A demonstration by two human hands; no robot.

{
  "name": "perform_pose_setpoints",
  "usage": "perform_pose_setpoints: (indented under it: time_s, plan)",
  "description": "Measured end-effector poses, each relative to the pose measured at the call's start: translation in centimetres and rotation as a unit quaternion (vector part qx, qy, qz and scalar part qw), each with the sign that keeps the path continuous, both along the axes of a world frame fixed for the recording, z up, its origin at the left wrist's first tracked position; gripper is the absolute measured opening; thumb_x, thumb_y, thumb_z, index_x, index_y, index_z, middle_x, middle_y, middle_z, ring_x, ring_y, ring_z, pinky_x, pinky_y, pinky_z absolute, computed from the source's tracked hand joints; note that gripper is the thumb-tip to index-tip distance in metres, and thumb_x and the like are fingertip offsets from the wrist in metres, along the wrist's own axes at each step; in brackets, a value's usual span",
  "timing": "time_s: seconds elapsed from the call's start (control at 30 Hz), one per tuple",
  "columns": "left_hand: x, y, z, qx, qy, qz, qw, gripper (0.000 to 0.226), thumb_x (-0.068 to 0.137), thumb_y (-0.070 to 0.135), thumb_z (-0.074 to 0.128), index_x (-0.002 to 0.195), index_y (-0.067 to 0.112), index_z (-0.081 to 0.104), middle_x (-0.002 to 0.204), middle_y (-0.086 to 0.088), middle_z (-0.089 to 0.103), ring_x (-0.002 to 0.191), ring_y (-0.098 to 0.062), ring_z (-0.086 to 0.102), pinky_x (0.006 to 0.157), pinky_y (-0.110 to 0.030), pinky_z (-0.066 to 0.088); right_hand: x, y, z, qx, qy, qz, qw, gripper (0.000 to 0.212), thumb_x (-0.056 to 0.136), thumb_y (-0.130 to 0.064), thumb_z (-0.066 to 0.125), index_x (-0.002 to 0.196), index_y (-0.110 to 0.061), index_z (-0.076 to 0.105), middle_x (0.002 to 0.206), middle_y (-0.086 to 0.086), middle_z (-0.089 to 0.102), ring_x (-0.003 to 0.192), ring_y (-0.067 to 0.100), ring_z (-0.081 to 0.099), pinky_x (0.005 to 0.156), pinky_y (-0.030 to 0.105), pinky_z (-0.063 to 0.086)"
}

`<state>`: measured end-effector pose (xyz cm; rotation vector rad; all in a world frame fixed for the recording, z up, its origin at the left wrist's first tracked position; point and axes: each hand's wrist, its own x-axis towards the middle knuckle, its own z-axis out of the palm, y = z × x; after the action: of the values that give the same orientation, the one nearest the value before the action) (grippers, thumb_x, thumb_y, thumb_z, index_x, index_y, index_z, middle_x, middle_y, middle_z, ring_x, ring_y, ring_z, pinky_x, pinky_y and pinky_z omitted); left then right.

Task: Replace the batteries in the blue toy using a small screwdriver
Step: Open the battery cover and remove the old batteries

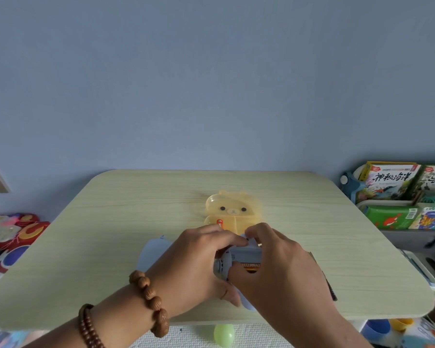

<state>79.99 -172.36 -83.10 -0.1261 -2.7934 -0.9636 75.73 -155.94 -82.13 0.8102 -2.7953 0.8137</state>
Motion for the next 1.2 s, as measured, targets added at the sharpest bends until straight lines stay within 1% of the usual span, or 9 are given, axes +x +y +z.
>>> perform_pose_setpoints:
  time_s: [0.27, 0.5, 0.63, 0.77, 0.87, 0.93, 1.07, 1.13, 1.2]
  plan:
    - [0.0, -0.1, -0.2, 0.012, -0.006, -0.004, 1.000, 0.084, 0.046, 0.040, 0.098, 0.123, 0.039, 0.064, 0.107, 0.020, 0.063, 0.096, 0.001, 0.063, 0.083, -0.020, 0.054, 0.2, -0.5, 0.1, -0.003, -0.011, 0.008, 1.000, 0.042, 0.069, -0.055, 0.048, 0.109, -0.041, 0.046, 0.098, -0.018, 0.057, 0.077, 0.006, 0.054, 0.059, 0.018, 0.036]
    - [0.1, -0.8, -0.1, 0.021, -0.003, 0.001, 1.000, 0.084, 0.043, 0.036, 0.099, 0.120, 0.037, 0.067, 0.108, 0.022, 0.064, 0.098, 0.003, 0.061, 0.081, -0.009, 0.049, 0.3, 0.1, -0.7, -0.019, 0.039, 0.038, 0.998, 0.032, 0.074, -0.051, 0.060, 0.100, -0.039, 0.046, 0.098, -0.020, 0.058, 0.076, 0.006, 0.061, 0.061, 0.021, 0.044]
    - [0.1, -0.9, -0.1, 0.039, -0.010, -0.003, 0.999, 0.080, 0.042, 0.037, 0.099, 0.115, 0.037, 0.067, 0.105, 0.022, 0.067, 0.097, 0.005, 0.062, 0.079, -0.007, 0.048, -0.5, 0.5, -1.0, -0.004, 0.071, 0.057, 0.996, 0.020, 0.073, -0.049, 0.058, 0.088, -0.039, 0.067, 0.130, -0.018, 0.060, 0.113, 0.007, 0.059, 0.078, 0.029, 0.056]
    - [0.1, -1.0, -0.1, 0.044, -0.016, 0.001, 0.999, 0.080, 0.042, 0.038, 0.099, 0.115, 0.039, 0.066, 0.106, 0.024, 0.067, 0.099, 0.008, 0.061, 0.080, -0.005, 0.046, -1.9, 0.7, -0.9, 0.008, 0.028, 0.131, 0.991, 0.018, 0.081, -0.047, 0.064, 0.094, -0.044, 0.077, 0.138, -0.022, 0.055, 0.127, -0.002, 0.046, 0.091, 0.020, 0.046]
    - [0.0, -1.1, -0.1, 0.042, -0.025, 0.002, 0.999, 0.075, 0.042, 0.040, 0.098, 0.110, 0.040, 0.065, 0.103, 0.024, 0.067, 0.097, 0.005, 0.062, 0.077, -0.008, 0.048, -2.2, 1.1, -0.3, -0.062, -0.024, 0.135, 0.989, 0.007, 0.083, -0.041, 0.074, 0.089, -0.039, 0.076, 0.128, -0.032, 0.058, 0.119, -0.011, 0.051, 0.087, 0.014, 0.047]
    - [0.1, -1.2, -0.1, 0.042, -0.030, 0.011, 0.999, 0.076, 0.042, 0.040, 0.099, 0.110, 0.042, 0.065, 0.100, 0.026, 0.066, 0.095, 0.006, 0.061, 0.075, -0.008, 0.048, -2.3, 1.5, 0.2, -0.154, -0.072, 0.102, 0.980, 0.006, 0.082, -0.039, 0.076, 0.088, -0.038, 0.074, 0.110, -0.031, 0.070, 0.103, -0.010, 0.063, 0.080, 0.016, 0.051]
    - [0.1, -1.2, -0.1, 0.033, -0.032, 0.015, 0.999, 0.082, 0.044, 0.041, 0.098, 0.118, 0.041, 0.064, 0.100, 0.029, 0.063, 0.097, 0.009, 0.058, 0.075, -0.003, 0.044, -2.9, 1.8, 0.8, -0.286, -0.132, 0.056, 0.947, 0.022, 0.085, -0.021, 0.078, 0.098, -0.037, 0.073, 0.078, -0.006, 0.077, 0.066, 0.013, 0.073, 0.062, 0.036, 0.063]
    - [0.2, -1.2, 0.0, 0.031, -0.034, 0.012, 0.999, 0.082, 0.044, 0.043, 0.098, 0.118, 0.040, 0.064, 0.102, 0.028, 0.064, 0.098, 0.009, 0.059, 0.077, -0.004, 0.046, -3.4, 1.9, 0.9, -0.299, -0.127, 0.034, 0.945, 0.027, 0.086, -0.016, 0.077, 0.098, -0.041, 0.077, 0.074, 0.000, 0.076, 0.059, 0.021, 0.072, 0.056, 0.043, 0.063]
    - [0.2, -1.2, 0.0, 0.033, -0.037, 0.010, 0.999, 0.081, 0.044, 0.044, 0.098, 0.118, 0.040, 0.065, 0.104, 0.027, 0.065, 0.097, 0.007, 0.060, 0.079, -0.008, 0.049, -4.2, 2.0, 1.0, -0.304, -0.144, 0.023, 0.941, 0.024, 0.086, -0.018, 0.077, 0.099, -0.038, 0.079, 0.073, 0.001, 0.078, 0.058, 0.022, 0.074, 0.061, 0.047, 0.064]
